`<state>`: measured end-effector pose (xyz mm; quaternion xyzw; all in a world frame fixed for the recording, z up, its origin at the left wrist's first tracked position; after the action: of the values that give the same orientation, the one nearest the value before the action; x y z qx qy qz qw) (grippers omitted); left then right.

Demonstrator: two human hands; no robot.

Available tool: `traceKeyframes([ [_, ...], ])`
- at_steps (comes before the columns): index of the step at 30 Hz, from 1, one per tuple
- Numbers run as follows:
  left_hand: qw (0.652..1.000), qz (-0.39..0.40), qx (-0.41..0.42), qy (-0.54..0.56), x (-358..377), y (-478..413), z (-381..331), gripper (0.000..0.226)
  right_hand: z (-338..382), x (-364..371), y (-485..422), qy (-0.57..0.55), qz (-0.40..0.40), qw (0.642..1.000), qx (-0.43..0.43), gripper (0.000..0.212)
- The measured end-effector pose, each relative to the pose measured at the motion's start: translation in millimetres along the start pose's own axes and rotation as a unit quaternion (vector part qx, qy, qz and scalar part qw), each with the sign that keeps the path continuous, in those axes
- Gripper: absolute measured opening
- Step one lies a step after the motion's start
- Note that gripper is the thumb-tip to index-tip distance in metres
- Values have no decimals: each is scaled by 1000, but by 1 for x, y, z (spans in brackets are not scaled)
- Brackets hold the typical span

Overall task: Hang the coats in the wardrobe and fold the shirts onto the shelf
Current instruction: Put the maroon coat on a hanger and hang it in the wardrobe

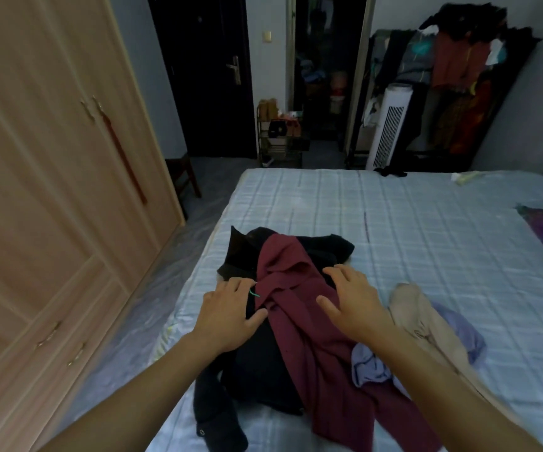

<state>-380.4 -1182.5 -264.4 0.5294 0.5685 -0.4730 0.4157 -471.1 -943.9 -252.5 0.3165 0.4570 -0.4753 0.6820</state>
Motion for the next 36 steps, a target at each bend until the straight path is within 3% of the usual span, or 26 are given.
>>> traceKeyframes([
  [12, 998, 51, 18, 29, 46, -74, 58, 60, 14, 58, -78, -24, 37, 997, 71, 59],
  [29, 984, 160, 44, 71, 183, -179, 107, 57, -16, 223, -184, -35, 166, 974, 150, 53],
  [36, 977, 188, 93, 33, 227, -204, 111, 59, -39, 268, -196, -2, 225, 963, 152, 72],
])
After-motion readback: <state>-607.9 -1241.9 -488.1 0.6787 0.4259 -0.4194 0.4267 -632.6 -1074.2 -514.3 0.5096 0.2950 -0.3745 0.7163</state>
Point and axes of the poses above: each hand's wrist, its own y-axis away from the middle knuckle, its own x-axis out of the palm, z = x × y, the point moved 1 cm from there along -y, towards the middle knuckle, and after that the axes turned 9 degrees about x, right-handed, at the moved point
